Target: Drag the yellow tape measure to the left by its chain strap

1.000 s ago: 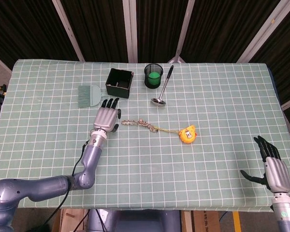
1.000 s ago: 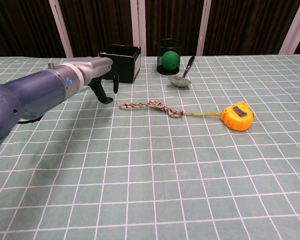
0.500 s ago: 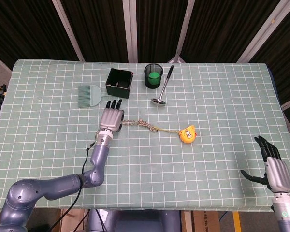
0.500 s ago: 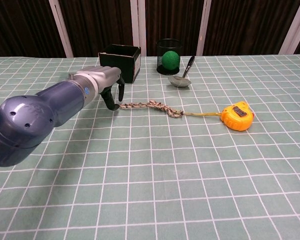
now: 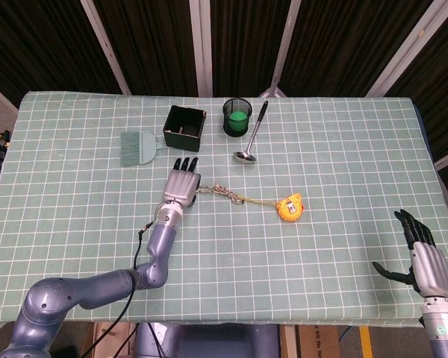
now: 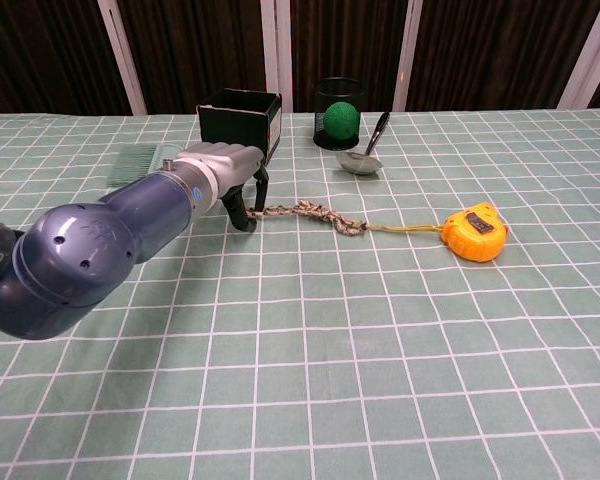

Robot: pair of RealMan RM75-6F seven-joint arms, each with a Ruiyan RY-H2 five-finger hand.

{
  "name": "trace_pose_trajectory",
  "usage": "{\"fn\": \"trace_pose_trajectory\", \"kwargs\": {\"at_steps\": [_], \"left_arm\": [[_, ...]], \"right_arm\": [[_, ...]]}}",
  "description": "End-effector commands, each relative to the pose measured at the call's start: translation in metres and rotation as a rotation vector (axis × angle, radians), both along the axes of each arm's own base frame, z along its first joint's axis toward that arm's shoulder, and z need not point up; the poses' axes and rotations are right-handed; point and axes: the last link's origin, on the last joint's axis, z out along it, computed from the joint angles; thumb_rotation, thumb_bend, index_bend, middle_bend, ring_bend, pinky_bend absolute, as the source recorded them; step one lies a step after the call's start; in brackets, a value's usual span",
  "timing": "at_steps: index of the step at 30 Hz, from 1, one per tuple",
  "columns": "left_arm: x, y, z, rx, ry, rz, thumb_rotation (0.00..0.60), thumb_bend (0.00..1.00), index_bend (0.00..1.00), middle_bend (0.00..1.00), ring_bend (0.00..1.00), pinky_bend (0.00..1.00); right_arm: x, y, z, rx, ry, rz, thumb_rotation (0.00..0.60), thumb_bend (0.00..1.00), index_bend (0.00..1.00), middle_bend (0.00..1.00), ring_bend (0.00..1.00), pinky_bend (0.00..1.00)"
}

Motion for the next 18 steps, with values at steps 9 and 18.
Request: {"fn": "trace_pose_trajectory", "kwargs": {"at_steps": [9,18], "left_arm": [[-0.0025,-0.0003,-0.0013,-0.001,-0.005,0.004,0.6,0.48,0.53,0.03,0.0,0.0],[-0.0033,-0.0006,-0.0032,-0.002,-0.006,0.003,0.6,0.48,0.53,0.03,0.0,0.0]], "right_arm": [[-0.0002,0.0001,-0.0001,0.0,-0.004,-0.005,0.6,0.19,0.0,0.0,0.0,0.0],[-0.0002,0.0,-0.0002,0.001,-0.003,-0.004,0.6,0.19,0.0,0.0,0.0,0.0]]}}
